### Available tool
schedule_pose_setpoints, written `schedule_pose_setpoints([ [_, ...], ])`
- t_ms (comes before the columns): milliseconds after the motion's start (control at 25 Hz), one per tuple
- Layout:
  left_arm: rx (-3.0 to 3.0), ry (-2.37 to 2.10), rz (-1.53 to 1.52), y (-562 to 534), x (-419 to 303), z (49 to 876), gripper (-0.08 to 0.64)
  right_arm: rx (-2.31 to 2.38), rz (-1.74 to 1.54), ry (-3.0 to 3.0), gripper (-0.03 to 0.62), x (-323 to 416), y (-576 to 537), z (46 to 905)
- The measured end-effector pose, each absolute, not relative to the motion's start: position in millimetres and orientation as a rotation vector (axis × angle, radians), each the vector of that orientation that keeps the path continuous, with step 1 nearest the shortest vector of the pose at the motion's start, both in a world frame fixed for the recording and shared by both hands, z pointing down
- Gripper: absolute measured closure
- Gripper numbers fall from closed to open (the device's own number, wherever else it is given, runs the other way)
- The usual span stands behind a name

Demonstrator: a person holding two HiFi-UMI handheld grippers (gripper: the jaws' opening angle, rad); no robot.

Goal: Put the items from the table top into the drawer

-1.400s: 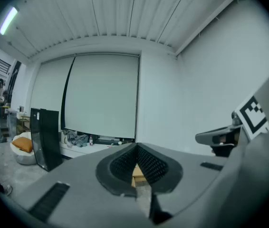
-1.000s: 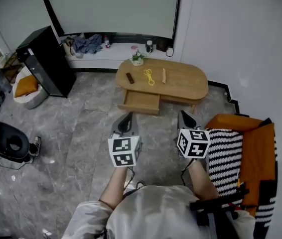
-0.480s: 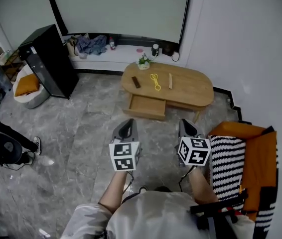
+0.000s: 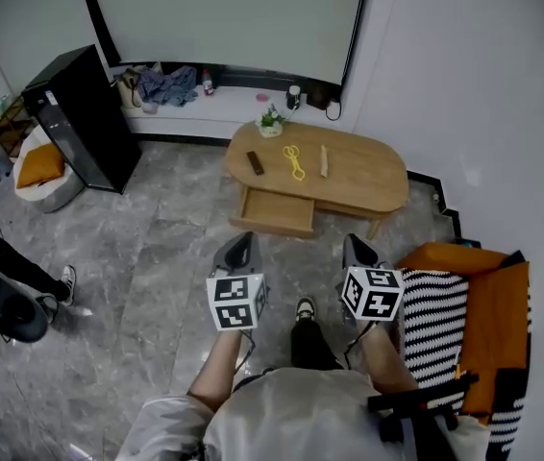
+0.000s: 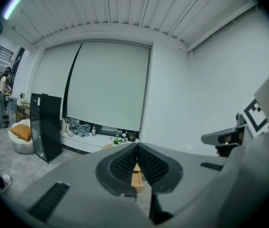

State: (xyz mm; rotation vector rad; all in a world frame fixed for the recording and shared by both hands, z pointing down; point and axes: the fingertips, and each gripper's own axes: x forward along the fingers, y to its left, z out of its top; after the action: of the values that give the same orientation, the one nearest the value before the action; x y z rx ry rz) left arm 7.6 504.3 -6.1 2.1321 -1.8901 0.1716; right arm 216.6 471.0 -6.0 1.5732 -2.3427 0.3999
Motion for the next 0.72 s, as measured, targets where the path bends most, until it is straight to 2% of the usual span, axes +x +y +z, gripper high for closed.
schedule_pose_setpoints([
  [320,2.065,-1.924,0.177,412,8,9,0.551,1.542,0.444,-2.374,0.6,218,360,9],
  [720,2.009,-1.977,0.184,236,34,-3,0.551,1.447,0.439,-2.409,0.6,237,173,5],
])
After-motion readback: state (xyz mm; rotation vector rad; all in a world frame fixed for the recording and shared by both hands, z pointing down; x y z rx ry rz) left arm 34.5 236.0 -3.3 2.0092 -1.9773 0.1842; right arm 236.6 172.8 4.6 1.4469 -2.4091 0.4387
